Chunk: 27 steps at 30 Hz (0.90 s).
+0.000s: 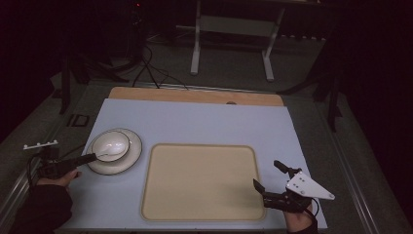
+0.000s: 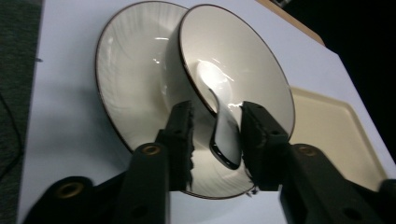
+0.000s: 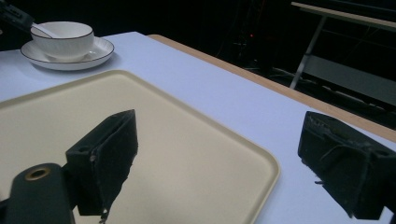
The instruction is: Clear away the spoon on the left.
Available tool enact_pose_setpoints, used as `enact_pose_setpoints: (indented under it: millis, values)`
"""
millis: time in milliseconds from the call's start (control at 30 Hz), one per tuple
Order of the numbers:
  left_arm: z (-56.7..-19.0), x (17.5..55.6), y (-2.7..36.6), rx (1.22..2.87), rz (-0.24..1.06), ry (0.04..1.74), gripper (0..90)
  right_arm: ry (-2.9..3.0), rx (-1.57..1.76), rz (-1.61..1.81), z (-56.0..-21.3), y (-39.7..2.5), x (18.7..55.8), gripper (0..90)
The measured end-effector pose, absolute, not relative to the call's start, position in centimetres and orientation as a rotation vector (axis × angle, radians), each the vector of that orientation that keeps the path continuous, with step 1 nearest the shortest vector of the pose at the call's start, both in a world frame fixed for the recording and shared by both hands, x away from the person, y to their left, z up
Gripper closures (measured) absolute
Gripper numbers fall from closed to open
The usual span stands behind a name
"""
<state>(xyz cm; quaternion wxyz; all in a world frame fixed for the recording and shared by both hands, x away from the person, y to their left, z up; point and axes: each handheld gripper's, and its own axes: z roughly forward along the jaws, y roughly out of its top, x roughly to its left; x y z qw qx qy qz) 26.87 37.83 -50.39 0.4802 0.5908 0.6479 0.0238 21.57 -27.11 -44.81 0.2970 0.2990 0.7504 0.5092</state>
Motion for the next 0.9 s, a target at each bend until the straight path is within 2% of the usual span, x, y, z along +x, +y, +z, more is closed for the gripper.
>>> enact_pose_setpoints:
  millis: [433,900]
  values:
    - [-49.7,26.9,37.0,1.539,0.054,1.539,82.3,1.994,0.793,1.354,-44.8,-27.1,21.6,12.1]
    - [-49.0,26.6,35.6,1.614,0.105,1.507,85.1,1.995,0.796,1.355,-44.8,-27.1,21.6,12.1]
